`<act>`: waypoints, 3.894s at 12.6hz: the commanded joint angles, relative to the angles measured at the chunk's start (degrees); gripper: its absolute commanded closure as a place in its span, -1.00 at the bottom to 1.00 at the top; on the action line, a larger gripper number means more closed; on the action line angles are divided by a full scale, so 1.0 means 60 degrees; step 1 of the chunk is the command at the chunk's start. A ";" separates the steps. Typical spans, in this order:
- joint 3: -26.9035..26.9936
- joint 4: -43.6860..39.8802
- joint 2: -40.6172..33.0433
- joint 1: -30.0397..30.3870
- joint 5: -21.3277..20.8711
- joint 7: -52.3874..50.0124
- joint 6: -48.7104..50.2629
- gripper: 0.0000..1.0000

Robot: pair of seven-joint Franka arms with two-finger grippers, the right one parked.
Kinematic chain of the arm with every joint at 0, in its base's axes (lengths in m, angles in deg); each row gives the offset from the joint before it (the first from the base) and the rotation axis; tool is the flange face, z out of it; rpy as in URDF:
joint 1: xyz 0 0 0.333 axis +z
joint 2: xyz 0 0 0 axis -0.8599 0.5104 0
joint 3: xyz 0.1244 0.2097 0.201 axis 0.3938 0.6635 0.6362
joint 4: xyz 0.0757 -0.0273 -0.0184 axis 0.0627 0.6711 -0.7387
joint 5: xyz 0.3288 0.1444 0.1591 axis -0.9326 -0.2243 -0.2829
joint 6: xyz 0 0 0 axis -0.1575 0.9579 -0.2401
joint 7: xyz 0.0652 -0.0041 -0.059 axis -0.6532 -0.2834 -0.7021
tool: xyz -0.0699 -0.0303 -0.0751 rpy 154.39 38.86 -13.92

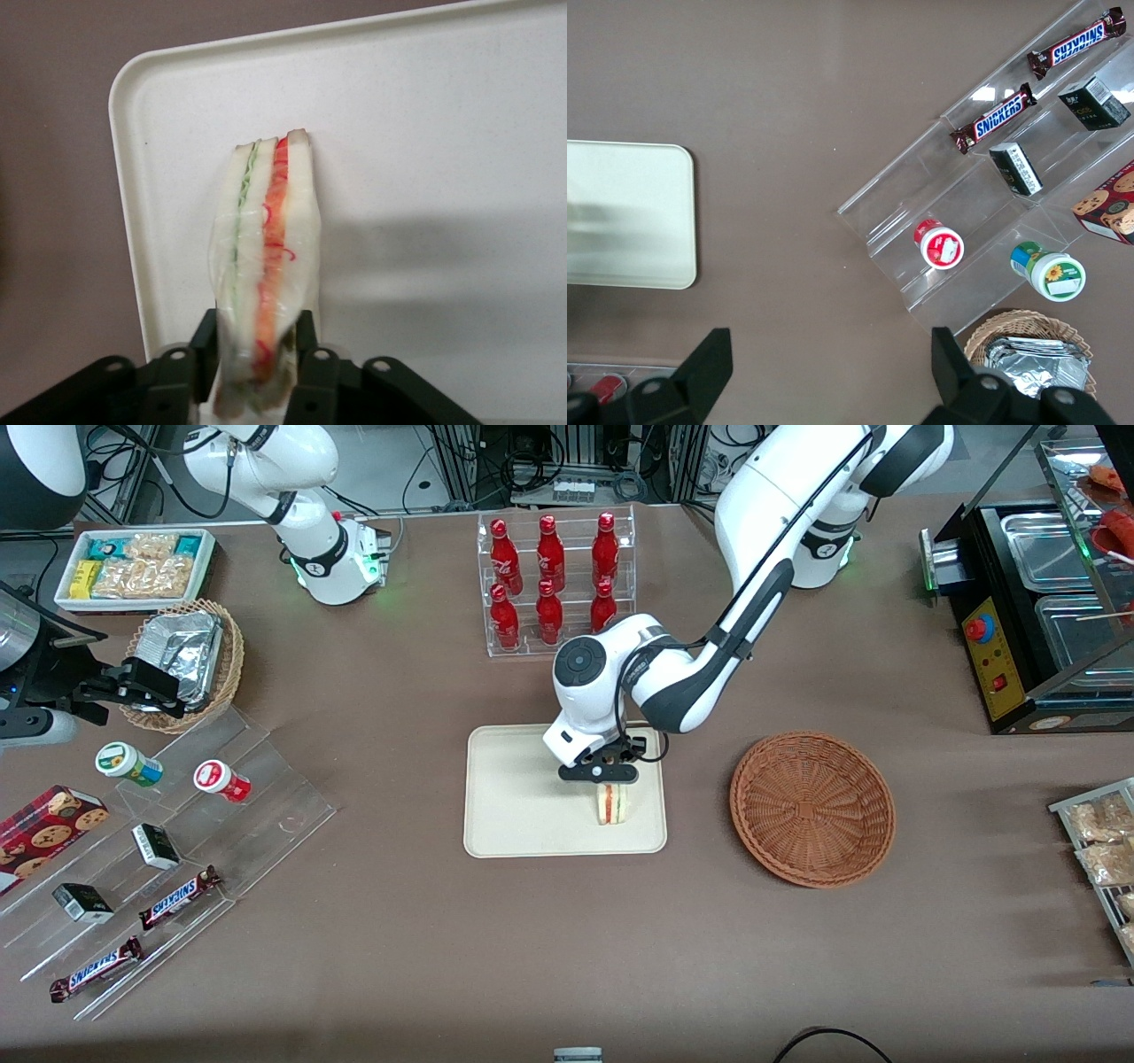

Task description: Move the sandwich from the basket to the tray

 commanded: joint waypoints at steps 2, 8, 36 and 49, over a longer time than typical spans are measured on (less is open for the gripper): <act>0.0134 -0.0557 0.0356 -0.0242 -0.0158 -0.0445 0.0037 -1.00; 0.0163 -0.0864 -0.0024 -0.0168 -0.0143 -0.0475 0.0721 -1.00; 0.0046 -0.1275 -0.5107 0.4912 0.3269 0.4909 0.4706 -1.00; 0.1420 -0.1861 -0.5708 0.5372 0.3754 0.7787 0.6804 -1.00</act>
